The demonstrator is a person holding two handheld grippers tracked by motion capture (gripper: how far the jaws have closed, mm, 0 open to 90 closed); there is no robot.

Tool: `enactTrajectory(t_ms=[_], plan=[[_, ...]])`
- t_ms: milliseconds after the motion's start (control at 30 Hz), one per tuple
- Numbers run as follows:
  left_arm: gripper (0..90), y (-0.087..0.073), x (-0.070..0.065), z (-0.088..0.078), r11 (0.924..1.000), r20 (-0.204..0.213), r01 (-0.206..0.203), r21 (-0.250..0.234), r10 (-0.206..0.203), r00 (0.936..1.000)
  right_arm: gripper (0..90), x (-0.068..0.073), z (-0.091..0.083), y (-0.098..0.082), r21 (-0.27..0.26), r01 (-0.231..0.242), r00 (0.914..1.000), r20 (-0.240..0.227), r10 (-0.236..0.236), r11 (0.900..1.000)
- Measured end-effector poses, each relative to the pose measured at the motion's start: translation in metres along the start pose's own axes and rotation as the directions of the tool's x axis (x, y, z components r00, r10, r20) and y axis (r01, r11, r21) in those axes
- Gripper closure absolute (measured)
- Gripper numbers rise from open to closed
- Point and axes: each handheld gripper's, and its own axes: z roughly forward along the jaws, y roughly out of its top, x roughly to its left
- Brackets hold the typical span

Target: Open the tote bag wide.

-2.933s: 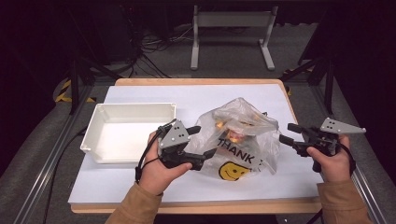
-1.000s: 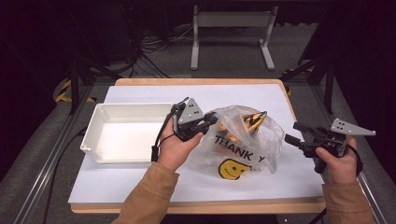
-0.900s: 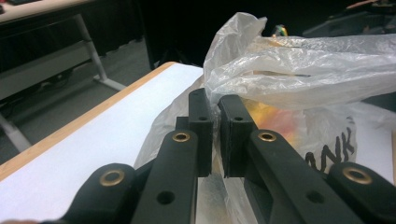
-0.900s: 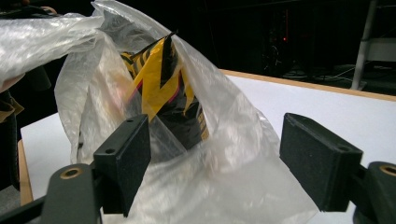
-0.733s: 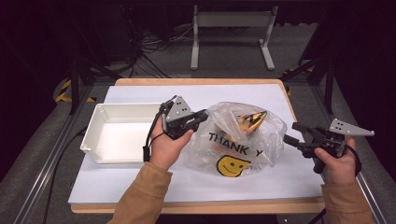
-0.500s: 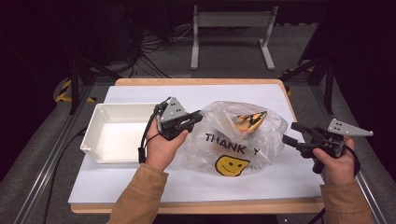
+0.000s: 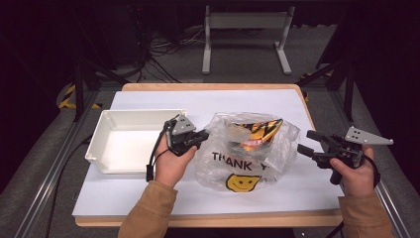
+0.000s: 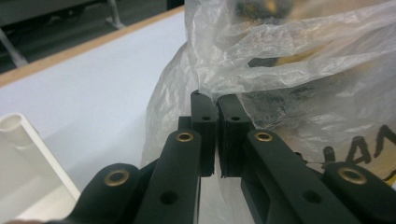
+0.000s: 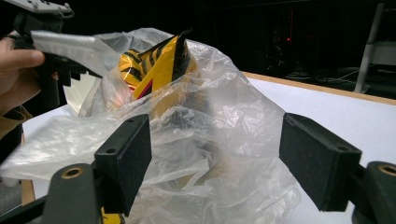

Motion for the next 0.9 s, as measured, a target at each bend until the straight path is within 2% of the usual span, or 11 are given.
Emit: enactTrajectory(t_ms=[300, 500, 600, 900], plan=[[86.3, -0.010, -0.006, 0.019, 0.9963, 0.000, -0.004, 0.086, 0.004, 1.0000, 25.7, 0.001, 0.001, 0.000, 0.001, -0.001, 1.0000, -0.006, 0.001, 1.000], [85.9, -0.017, -0.014, 0.034, 0.9903, 0.001, -0.017, 0.138, 0.017, 0.9999, 25.7, 0.001, 0.002, -0.001, 0.010, -0.001, 1.0000, -0.006, 0.002, 1.000], [86.0, -0.020, -0.018, 0.041, 0.9882, 0.034, -0.003, 0.153, -0.002, 0.9994, 25.5, 0.001, 0.004, -0.002, 0.016, 0.004, 1.0000, -0.004, -0.004, 1.000], [86.0, -0.028, -0.024, 0.056, 0.9777, 0.035, -0.021, 0.209, 0.014, 0.9993, 25.7, 0.008, 0.003, 0.004, -0.005, 0.028, 0.9996, -0.010, -0.028, 1.000]])
